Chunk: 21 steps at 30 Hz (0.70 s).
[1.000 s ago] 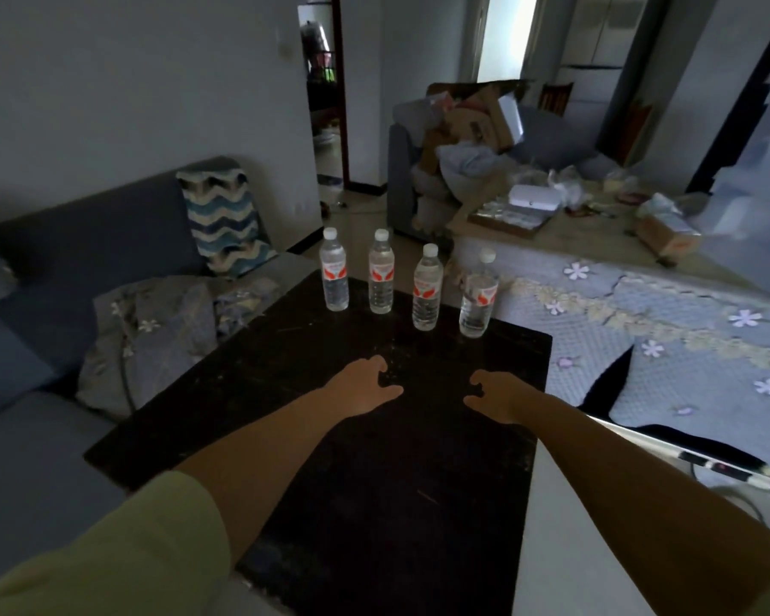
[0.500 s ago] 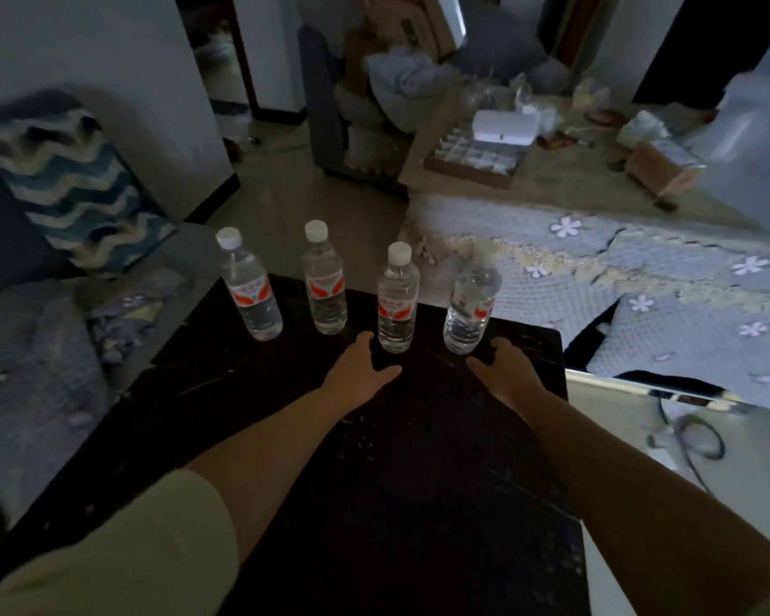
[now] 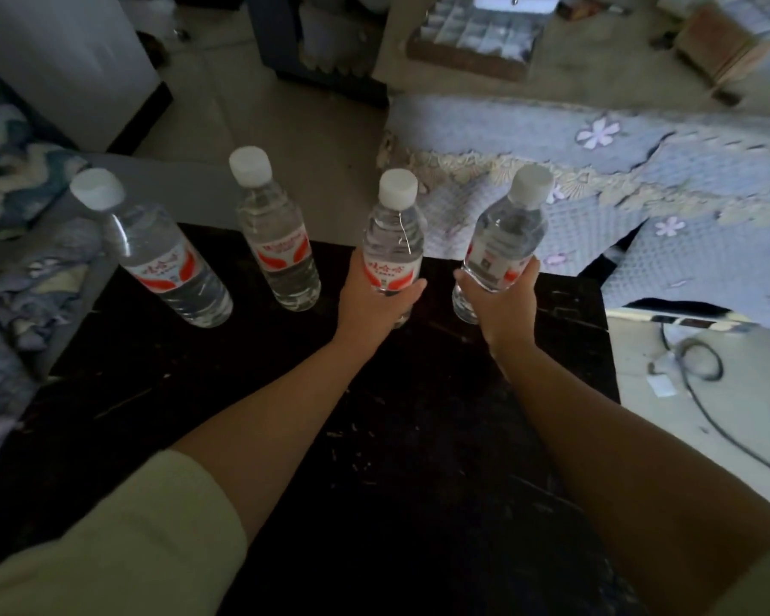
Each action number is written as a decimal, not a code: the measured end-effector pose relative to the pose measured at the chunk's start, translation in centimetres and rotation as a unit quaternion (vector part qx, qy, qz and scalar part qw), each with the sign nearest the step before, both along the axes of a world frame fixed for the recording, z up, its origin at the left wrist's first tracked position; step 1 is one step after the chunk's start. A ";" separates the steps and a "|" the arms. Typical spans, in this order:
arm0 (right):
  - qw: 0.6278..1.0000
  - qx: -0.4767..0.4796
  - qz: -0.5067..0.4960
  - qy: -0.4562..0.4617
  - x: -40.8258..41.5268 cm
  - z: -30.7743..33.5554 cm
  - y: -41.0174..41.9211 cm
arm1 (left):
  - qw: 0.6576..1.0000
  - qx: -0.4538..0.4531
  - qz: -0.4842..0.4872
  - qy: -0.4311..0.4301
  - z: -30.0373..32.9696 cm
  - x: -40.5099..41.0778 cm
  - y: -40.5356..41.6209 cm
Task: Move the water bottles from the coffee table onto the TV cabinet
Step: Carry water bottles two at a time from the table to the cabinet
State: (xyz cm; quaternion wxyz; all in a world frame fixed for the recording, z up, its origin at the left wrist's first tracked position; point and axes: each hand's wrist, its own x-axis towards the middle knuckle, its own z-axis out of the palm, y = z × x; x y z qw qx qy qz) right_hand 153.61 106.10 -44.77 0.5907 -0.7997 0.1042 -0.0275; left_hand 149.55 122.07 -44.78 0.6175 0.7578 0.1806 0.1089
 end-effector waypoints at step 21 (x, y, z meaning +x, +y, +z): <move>0.989 -0.111 0.073 0.068 -11.7 3.3 -5.8 | 0.986 -0.020 -0.036 0.162 4.0 -13.6 -2.7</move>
